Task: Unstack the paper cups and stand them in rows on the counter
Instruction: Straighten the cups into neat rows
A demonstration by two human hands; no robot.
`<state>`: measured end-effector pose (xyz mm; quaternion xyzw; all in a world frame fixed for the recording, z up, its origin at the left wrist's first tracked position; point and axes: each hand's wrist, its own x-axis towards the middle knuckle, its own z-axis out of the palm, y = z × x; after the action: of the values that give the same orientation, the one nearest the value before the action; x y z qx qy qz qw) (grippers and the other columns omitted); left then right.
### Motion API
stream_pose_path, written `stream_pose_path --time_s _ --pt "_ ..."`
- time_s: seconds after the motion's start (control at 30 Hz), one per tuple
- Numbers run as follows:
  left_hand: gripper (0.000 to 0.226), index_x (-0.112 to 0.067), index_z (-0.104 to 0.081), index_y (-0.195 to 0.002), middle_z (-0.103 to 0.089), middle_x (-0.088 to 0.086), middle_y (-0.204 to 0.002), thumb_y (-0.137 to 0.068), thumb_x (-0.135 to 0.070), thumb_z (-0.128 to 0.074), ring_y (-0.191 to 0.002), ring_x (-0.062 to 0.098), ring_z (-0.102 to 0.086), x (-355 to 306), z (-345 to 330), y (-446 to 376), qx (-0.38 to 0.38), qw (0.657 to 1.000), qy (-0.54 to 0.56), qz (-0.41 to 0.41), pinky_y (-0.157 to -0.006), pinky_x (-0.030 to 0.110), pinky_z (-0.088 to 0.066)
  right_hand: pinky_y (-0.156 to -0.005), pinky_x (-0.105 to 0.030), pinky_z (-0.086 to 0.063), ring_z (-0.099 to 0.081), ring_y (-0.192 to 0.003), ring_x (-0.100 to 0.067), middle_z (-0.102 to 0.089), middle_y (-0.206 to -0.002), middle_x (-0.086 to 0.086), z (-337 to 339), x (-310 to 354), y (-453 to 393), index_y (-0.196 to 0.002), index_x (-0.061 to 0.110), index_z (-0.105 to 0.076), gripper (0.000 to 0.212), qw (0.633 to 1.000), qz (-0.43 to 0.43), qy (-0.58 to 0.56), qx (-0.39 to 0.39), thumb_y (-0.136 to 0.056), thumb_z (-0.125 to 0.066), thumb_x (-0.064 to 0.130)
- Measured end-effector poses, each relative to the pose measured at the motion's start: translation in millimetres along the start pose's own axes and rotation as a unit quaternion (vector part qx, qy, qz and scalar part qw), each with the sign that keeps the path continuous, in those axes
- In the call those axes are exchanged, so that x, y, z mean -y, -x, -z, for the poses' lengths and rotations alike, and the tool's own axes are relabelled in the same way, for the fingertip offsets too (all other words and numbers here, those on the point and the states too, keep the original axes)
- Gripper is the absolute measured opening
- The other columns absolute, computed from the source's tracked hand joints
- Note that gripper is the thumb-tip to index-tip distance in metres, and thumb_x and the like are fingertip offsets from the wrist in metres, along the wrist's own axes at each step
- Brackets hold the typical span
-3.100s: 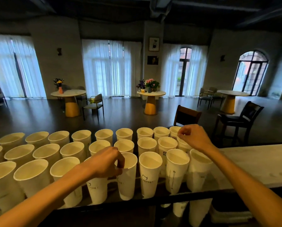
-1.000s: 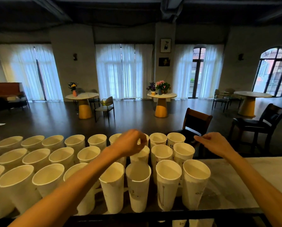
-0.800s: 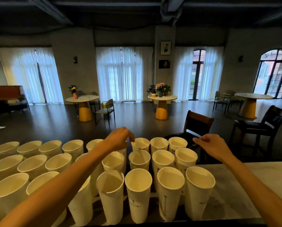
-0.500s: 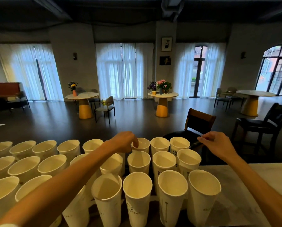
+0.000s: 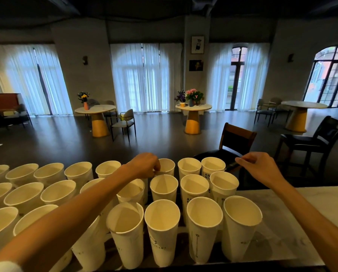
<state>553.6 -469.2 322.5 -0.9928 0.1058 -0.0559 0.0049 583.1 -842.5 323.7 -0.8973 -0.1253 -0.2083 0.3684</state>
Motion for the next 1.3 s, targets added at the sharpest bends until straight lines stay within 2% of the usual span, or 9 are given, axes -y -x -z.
stream_pose_path --time_s 0.2,0.47,0.6,0.77,0.9,1.03,1.13,1.2,1.3 --pt "0.029 -0.018 -0.073 -0.12 -0.071 0.003 -0.116 -0.091 -0.022 -0.071 -0.094 0.018 -0.065 1 -2 0 -0.007 1.0 0.012 -0.008 -0.082 0.02 -0.047 -0.077 -0.03 -0.051 -0.065 -0.079 -0.016 -0.072 -0.09 -0.008 -11 11 1 -0.098 0.008 -0.075 0.023 1.0 0.018 0.001 0.018 -0.091 -0.068 0.028" --pt "0.025 -0.022 -0.076 -0.111 -0.071 0.0 -0.113 -0.087 -0.016 -0.075 -0.085 0.012 -0.059 12 9 3 -0.011 0.998 0.064 -0.009 -0.078 0.021 -0.051 -0.077 -0.029 -0.05 -0.066 -0.083 -0.019 -0.074 -0.095 -0.01 -20 25 -4 -0.097 0.009 -0.076 0.019 0.999 0.025 -0.003 0.032 -0.09 -0.069 0.025" --pt "0.036 -0.025 -0.073 -0.114 -0.068 -0.004 -0.115 -0.082 -0.007 -0.077 -0.096 0.013 -0.061 22 27 17 -0.037 0.989 0.144 -0.004 -0.084 0.031 -0.058 -0.083 -0.033 -0.054 -0.068 -0.091 -0.021 -0.074 -0.102 -0.01 -33 36 -7 -0.101 0.01 -0.075 0.023 0.998 0.018 -0.002 0.052 -0.089 -0.071 0.029" --pt "0.04 -0.023 -0.069 -0.118 -0.069 -0.001 -0.117 -0.082 -0.009 -0.079 -0.104 0.016 -0.065 45 51 52 -0.108 0.969 0.22 0.004 -0.085 0.032 -0.06 -0.085 -0.03 -0.055 -0.068 -0.096 -0.018 -0.073 -0.107 -0.006 -42 61 -3 -0.108 0.014 -0.072 0.029 0.996 0.028 -0.016 0.082 -0.085 -0.074 0.032" --pt "0.039 -0.022 -0.067 -0.122 -0.069 0.001 -0.122 -0.085 -0.014 -0.077 -0.109 0.016 -0.065 59 58 84 -0.137 0.964 0.227 0.012 -0.091 0.036 -0.059 -0.081 -0.023 -0.046 -0.063 -0.099 -0.013 -0.07 -0.116 -0.002 -51 97 9 -0.12 0.017 -0.067 0.037 0.991 0.046 -0.009 0.122 -0.087 -0.073 0.033" --pt "0.047 -0.019 -0.062 -0.13 -0.066 0.002 -0.128 -0.086 -0.018 -0.077 -0.115 0.016 -0.063 69 58 121 -0.128 0.969 0.211 0.02 -0.095 0.037 -0.057 -0.085 -0.024 -0.045 -0.06 -0.111 -0.014 -0.065 -0.127 0.0 -62 136 32 -0.128 0.021 -0.062 0.044 0.987 0.062 -0.009 0.149 -0.087 -0.072 0.035" --pt "0.046 -0.022 -0.061 -0.13 -0.065 -0.001 -0.129 -0.087 -0.021 -0.076 -0.11 0.011 -0.063 82 57 151 -0.144 0.964 0.224 0.019 -0.092 0.032 -0.058 -0.087 -0.025 -0.046 -0.059 -0.115 -0.014 -0.063 -0.129 0.002 -68 163 58 -0.131 0.024 -0.059 0.048 0.989 0.068 -0.014 0.133 -0.086 -0.072 0.038" --pt "0.043 -0.024 -0.063 -0.128 -0.066 -0.005 -0.123 -0.087 -0.024 -0.076 -0.098 0.005 -0.063 93 58 178 -0.154 0.964 0.218 0.006 -0.084 0.025 -0.058 -0.086 -0.024 -0.045 -0.059 -0.115 -0.014 -0.062 -0.13 0.004 -75 183 80 -0.131 0.026 -0.059 0.049 0.99 0.072 -0.027 0.114 -0.086 -0.072 0.039" --pt "0.04 -0.03 -0.064 -0.124 -0.065 -0.016 -0.116 -0.086 -0.027 -0.076 -0.097 -0.005 -0.06 112 60 214 -0.17 0.958 0.232 -0.003 -0.079 0.016 -0.051 -0.077 -0.015 -0.043 -0.056 -0.107 -0.006 -0.062 -0.128 0.008 -86 204 106 -0.131 0.03 -0.058 0.047 0.993 0.061 -0.046 0.089 -0.086 -0.072 0.038"
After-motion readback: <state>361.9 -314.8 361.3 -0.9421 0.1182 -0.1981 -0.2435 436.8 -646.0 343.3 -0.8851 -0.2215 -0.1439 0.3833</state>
